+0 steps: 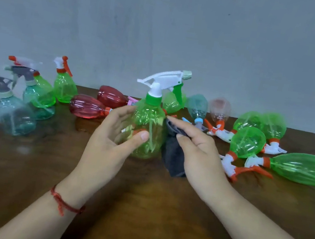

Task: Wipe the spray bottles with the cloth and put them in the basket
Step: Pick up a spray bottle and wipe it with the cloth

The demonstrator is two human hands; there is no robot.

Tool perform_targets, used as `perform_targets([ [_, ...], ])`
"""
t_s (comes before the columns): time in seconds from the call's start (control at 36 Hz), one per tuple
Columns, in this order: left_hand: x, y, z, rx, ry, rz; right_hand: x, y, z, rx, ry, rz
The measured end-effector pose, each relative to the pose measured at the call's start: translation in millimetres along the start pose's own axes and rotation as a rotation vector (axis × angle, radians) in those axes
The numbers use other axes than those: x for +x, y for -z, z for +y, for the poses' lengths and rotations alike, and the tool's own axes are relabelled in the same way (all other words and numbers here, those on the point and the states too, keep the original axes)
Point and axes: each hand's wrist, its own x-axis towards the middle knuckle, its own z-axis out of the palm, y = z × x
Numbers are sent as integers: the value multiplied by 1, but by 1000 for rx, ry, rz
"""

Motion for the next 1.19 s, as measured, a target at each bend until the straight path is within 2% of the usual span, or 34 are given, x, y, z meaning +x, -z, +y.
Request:
perform_targets([
  [0.11, -15, 46, 6, 63, -6, 71, 1, -52, -9, 15, 0, -49],
  [0.28, -37, 133, 6, 389, 16, 225, 12, -140, -26, 40, 10, -185],
  [0.47, -65, 226, -3, 439, 86, 430, 17, -252, -50, 9, 90, -340],
  [0.58, -74, 269, -23, 537, 132, 485, 19, -307, -50, -20, 86, -403],
  [0.75, -79, 312, -44, 732, 181, 501, 19, -359, -46, -37, 22, -471],
  [1.0, -60, 322, -72, 660, 237, 424, 33, -376, -31, -100, -9, -414],
  [1.19, -36, 322, -78, 708, 279, 376, 49, -376, -21, -138, -25, -409],
])
